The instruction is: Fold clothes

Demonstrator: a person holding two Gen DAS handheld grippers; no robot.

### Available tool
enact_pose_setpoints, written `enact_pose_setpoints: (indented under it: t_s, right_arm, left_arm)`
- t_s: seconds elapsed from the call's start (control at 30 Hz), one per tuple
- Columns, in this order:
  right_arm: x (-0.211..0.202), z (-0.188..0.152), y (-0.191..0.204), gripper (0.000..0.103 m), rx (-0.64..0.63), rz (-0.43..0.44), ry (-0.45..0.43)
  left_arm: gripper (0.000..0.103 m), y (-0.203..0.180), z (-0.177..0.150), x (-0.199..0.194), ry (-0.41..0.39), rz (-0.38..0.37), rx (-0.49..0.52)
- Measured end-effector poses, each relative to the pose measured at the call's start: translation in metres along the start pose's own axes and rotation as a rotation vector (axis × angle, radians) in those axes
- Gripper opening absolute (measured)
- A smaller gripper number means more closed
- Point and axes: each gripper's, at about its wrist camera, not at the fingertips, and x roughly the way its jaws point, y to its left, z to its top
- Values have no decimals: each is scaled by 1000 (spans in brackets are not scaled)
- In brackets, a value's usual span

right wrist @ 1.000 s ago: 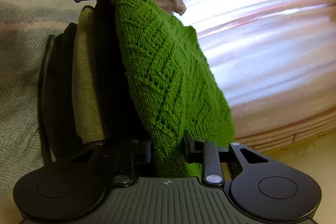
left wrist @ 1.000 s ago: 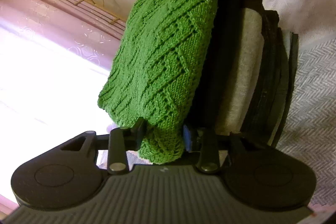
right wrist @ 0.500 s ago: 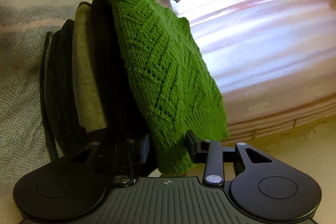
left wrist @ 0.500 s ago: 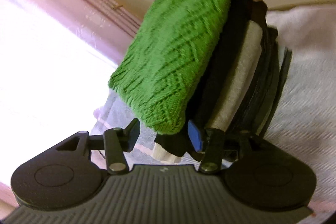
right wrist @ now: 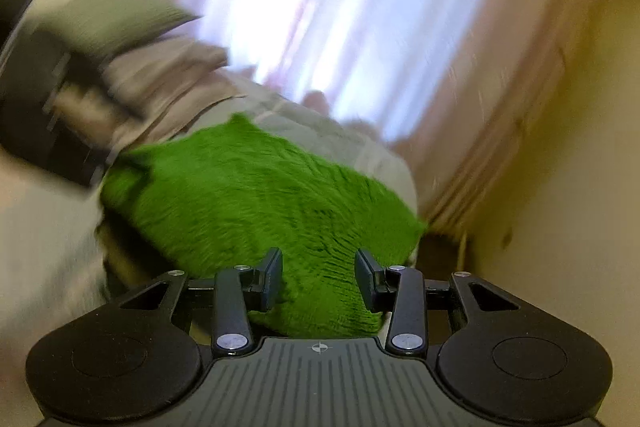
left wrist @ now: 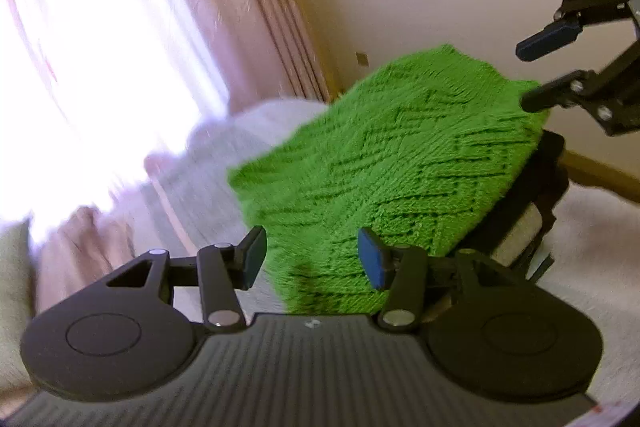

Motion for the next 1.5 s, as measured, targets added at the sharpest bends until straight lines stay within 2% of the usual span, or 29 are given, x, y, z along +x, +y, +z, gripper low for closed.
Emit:
enact_pose_setpoints:
  t_s: [0.07,0.1,0.2,0.43,0.53,0.6,0.83,0.97,1.27,1.37,1.5]
  right_arm:
    - [18,-10,-9,36,66,36,90]
    - [20,-16,-11,36,93,51,108]
    - [8,-32,-11,36,94,46,99]
    - [6,-18,-17,40,91,39,97]
    - [22,-14,-9,48,80,28,97]
    - [19,-14,-11,56,90,17,99]
    - [-11,-21,-15,64,128,23,87]
    - [-42,-43,-12,69,249,30,118]
    - [-110,-107,16,78,600,55,249]
    - [-129,-114,24,82,638,57,276]
    - [-150,-110,34,84,610,53,295]
  left_arm:
    - [45,-2,-5,14,55,-28,-28]
    - [45,-5,-9,15,65,-32,-29]
    - [46,-12,-17,11,65,-50,-28]
    - [48,-7,-10,7,75,-33,-26]
    - [48,-8,-6,3,81,-26,-17]
    - [49,-10,-4,-4,85,-24,-9]
    - [62,-9,-3,-20,78,-2,-53]
    - [71,-12,-16,-47,87,5,-165]
    - [100,-50,-66,-118,194,38,-440]
    - [102,-62,-78,-143,216,58,-507]
    - [102,-71,-86,-172,243,90,-558]
